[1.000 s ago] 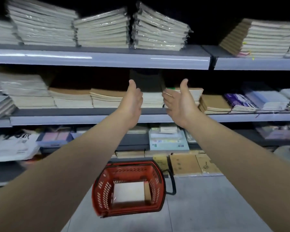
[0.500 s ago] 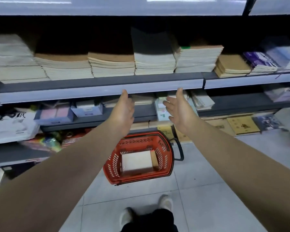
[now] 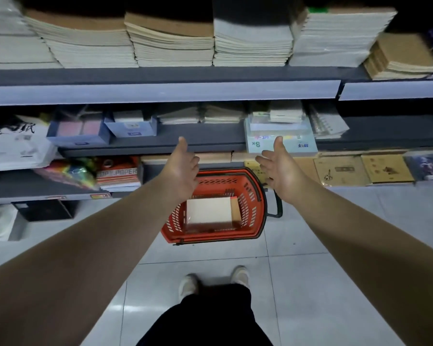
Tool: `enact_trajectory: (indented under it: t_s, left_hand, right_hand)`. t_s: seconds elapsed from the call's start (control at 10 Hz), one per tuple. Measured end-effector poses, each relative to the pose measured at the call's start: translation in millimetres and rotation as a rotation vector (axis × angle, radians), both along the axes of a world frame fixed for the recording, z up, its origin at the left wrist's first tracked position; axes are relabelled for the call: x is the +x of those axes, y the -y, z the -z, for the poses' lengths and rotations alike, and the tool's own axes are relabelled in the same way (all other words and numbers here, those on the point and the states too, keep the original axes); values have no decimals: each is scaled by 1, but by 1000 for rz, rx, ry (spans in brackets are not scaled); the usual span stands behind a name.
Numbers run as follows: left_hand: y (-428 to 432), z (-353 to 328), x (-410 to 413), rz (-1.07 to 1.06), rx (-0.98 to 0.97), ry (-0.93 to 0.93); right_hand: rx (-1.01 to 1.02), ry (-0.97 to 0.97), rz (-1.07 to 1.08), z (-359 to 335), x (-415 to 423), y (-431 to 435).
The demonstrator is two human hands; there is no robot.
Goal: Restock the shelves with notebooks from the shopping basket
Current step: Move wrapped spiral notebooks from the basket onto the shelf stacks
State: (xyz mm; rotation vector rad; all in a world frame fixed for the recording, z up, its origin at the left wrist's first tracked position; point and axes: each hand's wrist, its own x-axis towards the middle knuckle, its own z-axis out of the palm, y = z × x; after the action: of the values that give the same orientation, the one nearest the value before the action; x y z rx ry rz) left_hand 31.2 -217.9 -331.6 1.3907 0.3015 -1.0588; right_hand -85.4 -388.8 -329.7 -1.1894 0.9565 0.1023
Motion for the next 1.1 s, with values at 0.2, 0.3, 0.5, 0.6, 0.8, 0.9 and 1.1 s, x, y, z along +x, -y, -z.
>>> enact_trajectory:
  t_s: [0.2, 0.3, 0.5, 0.6, 0.8, 0.9, 1.1]
  left_hand:
    - [7, 9, 3, -48, 49, 28]
    - [10, 30, -6, -84, 37, -27]
    - [1, 62, -9, -79, 71, -60]
    - [-4, 85, -3, -60, 150, -41]
    - [-13, 150, 14, -81, 110, -141]
    - [-11, 188, 25, -95, 143, -152]
    - [-6, 260, 40, -51, 202, -124]
  right_hand:
    - [67, -18, -25, 18, -1, 18]
    - [59, -69, -76, 35, 1, 19]
    - [29, -139, -131, 68, 12, 24]
    - [-13, -180, -164, 88, 21, 23]
    - [12, -177, -141, 146, 43, 15]
    - [16, -187, -155, 180, 51, 13]
    - [-44, -216, -172, 257, 51, 9]
